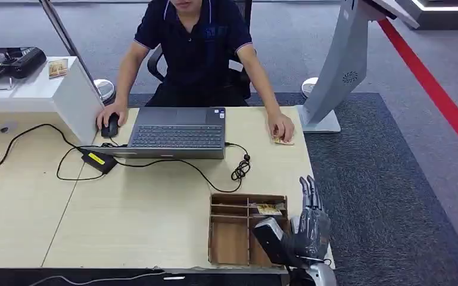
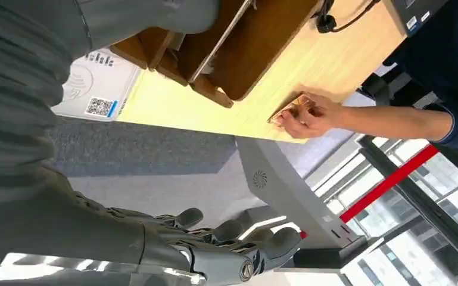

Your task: Pass the card to the sensor for recognition and then transmit it.

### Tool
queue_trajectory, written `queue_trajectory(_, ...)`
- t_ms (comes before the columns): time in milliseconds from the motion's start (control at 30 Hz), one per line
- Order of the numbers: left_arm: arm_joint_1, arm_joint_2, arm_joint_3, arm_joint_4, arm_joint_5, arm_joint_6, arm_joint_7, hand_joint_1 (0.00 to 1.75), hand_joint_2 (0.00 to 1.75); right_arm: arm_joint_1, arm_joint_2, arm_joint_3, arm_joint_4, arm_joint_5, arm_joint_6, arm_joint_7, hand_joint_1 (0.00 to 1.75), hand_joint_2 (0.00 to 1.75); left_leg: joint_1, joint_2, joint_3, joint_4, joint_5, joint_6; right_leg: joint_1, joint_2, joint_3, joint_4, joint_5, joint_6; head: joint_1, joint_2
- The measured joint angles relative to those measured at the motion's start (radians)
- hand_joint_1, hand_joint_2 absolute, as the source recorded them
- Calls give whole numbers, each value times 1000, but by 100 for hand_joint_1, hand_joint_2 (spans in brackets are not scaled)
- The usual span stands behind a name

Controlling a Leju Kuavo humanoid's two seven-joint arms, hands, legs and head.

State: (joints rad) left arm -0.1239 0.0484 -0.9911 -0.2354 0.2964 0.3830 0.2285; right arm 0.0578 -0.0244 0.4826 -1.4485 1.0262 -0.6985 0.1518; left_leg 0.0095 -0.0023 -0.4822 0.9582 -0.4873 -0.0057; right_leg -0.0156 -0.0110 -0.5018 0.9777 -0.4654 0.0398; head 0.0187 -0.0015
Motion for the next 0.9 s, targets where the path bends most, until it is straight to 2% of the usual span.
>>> queue_trajectory(900,0,0,0,0,3,0,0,0,0,2,23,-8,35,-7,0,-21,0,175,0,0,0,0,0,0,0,0,0,0,0,0,0,0)
